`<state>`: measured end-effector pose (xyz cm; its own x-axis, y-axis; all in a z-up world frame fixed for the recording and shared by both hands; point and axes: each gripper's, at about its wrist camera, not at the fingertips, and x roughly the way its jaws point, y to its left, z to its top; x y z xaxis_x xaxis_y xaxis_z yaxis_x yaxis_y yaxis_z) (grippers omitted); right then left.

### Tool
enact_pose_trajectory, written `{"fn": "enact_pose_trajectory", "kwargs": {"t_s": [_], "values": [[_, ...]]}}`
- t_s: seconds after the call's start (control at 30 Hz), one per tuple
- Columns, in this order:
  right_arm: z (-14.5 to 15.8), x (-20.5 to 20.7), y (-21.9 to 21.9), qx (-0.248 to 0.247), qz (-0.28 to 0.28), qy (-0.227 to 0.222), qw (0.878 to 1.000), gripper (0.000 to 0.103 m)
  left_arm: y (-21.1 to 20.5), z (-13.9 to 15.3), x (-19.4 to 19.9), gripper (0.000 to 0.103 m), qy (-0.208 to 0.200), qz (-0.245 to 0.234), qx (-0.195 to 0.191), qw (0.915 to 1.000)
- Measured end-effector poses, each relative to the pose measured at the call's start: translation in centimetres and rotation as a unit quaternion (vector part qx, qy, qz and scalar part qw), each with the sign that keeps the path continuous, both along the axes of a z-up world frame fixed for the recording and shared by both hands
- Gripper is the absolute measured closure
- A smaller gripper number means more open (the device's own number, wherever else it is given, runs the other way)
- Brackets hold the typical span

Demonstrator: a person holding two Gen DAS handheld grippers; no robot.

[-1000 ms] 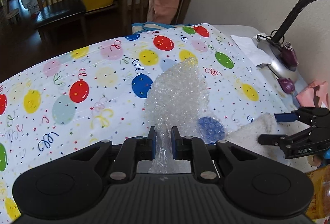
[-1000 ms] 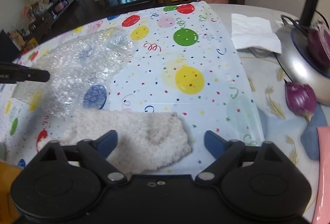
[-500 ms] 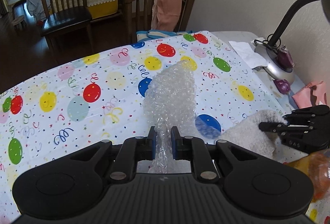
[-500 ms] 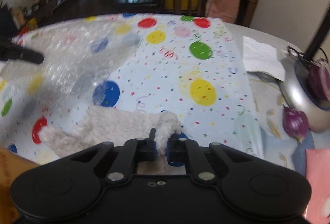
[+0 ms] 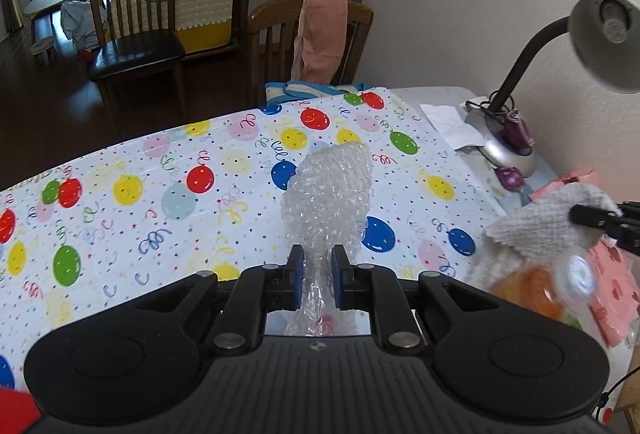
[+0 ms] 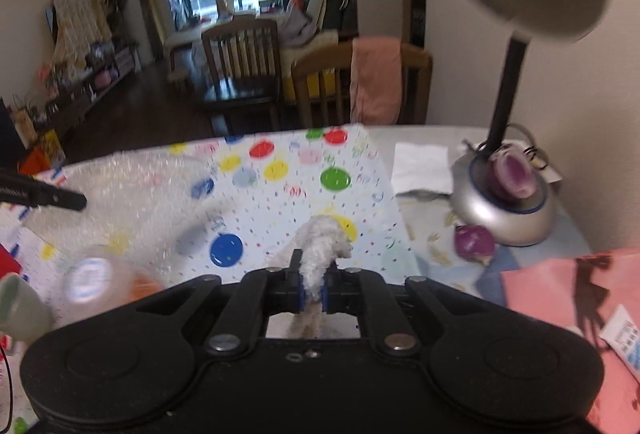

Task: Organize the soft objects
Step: 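Carry the bubble wrap and white towel over the white box with both grippers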

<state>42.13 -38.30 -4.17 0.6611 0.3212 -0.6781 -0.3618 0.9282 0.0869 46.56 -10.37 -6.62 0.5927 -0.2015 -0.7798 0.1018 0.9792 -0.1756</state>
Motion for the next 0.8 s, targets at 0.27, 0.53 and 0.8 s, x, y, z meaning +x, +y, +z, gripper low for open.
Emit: {"fn": "enact_pose_trajectory", "kwargs": {"t_s": [0.27,0.53,0.8], "values": [[4.9,-5.6,-0.5,0.005,0.002,-0.013,1.000,0.096,1.6,3.2,-5.3,0.089,-0.013,-0.004,-0.013,0.9998],[9.6,-10.5,0.9,0.026,0.018,-0.038,0.999,0.096,4.1,5.8,-10.8,0.089,-0.019,-0.003,-0.023,0.9995],[13.0,-14.1,5.5,0.049,0.056,-0.056,0.996,0.096,8.4,8.0,-15.7,0.089,-0.028,0.007,-0.027,0.9992]]}}
